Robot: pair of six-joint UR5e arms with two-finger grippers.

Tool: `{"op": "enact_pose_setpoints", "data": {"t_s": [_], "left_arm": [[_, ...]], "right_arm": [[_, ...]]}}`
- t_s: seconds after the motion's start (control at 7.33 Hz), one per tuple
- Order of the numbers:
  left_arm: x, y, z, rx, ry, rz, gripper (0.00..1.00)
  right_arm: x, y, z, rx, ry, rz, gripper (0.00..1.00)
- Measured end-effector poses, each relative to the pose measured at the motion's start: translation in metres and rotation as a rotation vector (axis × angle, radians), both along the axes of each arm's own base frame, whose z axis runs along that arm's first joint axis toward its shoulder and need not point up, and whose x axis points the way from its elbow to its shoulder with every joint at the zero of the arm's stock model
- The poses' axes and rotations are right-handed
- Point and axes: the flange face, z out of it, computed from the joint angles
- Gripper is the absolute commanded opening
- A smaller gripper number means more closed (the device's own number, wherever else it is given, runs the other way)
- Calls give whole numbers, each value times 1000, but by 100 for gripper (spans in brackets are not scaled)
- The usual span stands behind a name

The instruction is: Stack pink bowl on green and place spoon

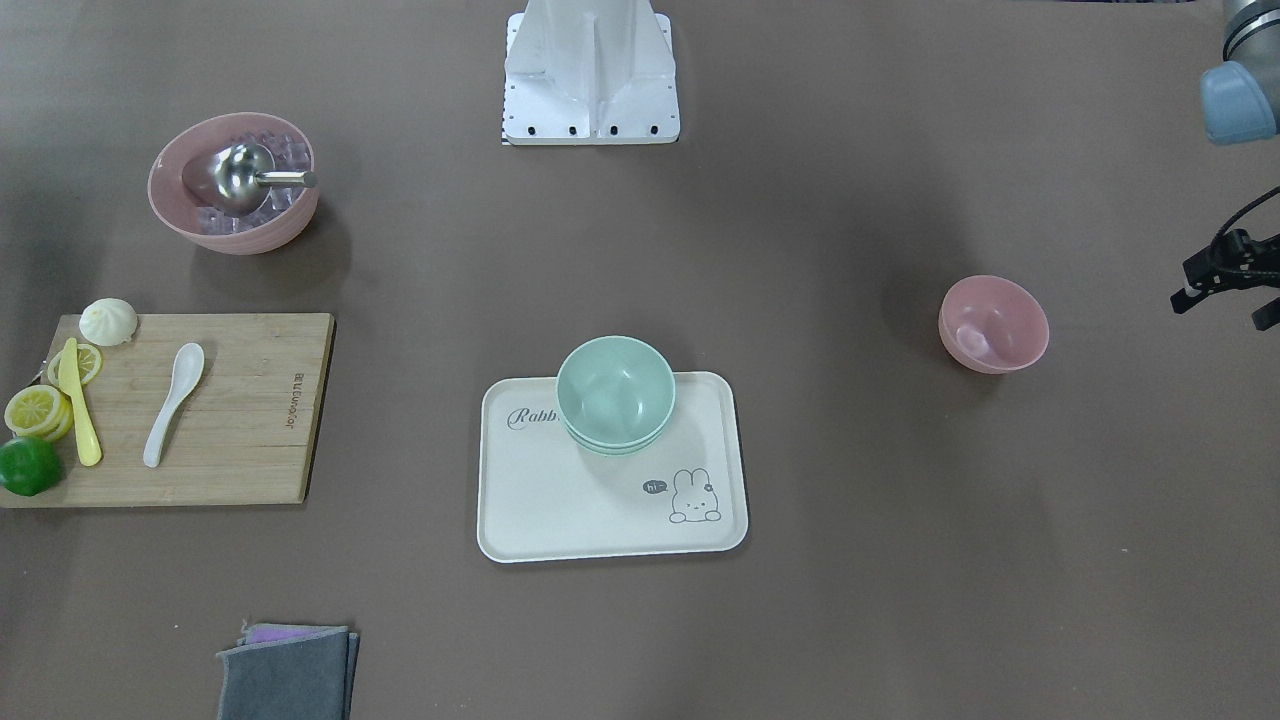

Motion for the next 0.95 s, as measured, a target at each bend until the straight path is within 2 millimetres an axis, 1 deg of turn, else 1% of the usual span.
{"op": "enact_pose_setpoints", "data": {"t_s": [0.27, 0.55, 0.68, 0.82, 0.95], "left_arm": [[0, 3, -13, 27, 9, 0, 97], [0, 2, -23, 46, 17, 1, 98], [5, 1, -19, 25, 17, 1, 98], [22, 0, -13, -19, 19, 1, 98], [41, 0, -12, -62, 23, -6, 98]], "right_arm": [[-1, -1, 4, -4, 1, -2, 100], [-7, -5, 9, 5, -4, -11, 100], [-10, -6, 10, 9, -7, -13, 100], [-13, -9, 11, 3, -8, -9, 100], [-18, -12, 6, -13, -10, 9, 100]]}}
